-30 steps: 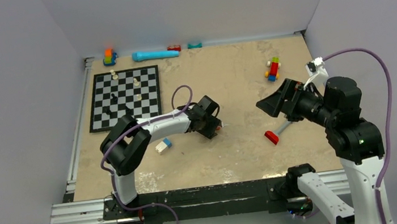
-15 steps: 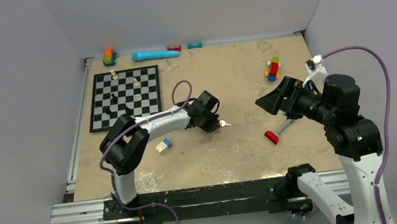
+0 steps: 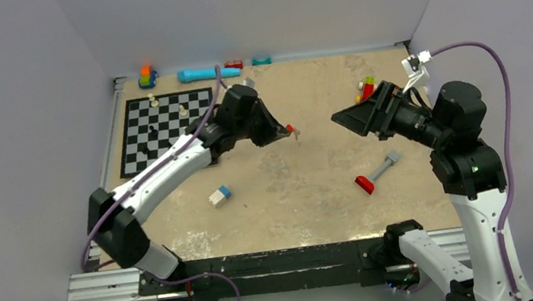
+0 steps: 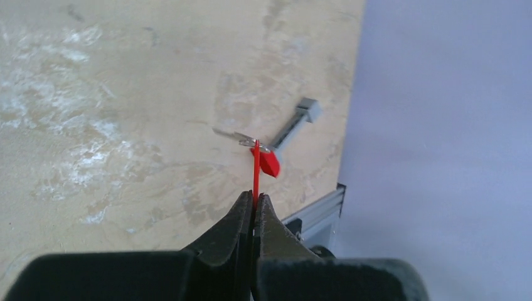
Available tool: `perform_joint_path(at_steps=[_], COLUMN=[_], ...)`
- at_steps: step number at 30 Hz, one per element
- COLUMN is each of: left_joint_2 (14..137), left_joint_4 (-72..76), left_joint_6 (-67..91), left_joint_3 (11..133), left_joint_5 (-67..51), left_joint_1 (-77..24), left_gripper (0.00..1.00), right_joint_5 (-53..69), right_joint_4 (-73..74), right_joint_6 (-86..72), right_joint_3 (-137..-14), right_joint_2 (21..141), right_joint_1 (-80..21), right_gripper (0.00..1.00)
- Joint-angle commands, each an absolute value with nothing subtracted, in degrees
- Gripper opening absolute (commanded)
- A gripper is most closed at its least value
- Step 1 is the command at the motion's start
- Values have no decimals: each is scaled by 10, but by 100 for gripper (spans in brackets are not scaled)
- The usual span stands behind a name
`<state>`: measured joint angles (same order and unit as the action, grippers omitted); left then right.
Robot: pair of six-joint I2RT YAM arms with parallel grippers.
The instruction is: Remove the keys from the keyring
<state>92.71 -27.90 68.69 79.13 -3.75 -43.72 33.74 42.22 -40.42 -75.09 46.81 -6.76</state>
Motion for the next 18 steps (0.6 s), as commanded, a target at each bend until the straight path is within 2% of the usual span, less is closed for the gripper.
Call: perform_joint_path(at_steps=[1, 8, 13, 18], left_joint_2=[834, 783, 759, 730], left_joint_4=[-270, -358, -416, -395], left_joint_6=[537, 527, 615, 717], left_joint_3=[832, 945, 1005, 1006], left_joint_5=[-146, -160, -86, -42], left_joint_1=[-418, -415, -416, -416], left_gripper=[0, 0, 0, 0], right_joint_5=[432, 472, 455, 422], right_joint_4=[244, 99, 67, 32], right_joint_6=[-470, -502, -474, -431], right_joint_3=[-749, -739, -777, -800], right_joint_2=[458, 462, 489, 510], right_joint_1=[-71, -70, -70, -71], right_gripper=[91, 89, 87, 85])
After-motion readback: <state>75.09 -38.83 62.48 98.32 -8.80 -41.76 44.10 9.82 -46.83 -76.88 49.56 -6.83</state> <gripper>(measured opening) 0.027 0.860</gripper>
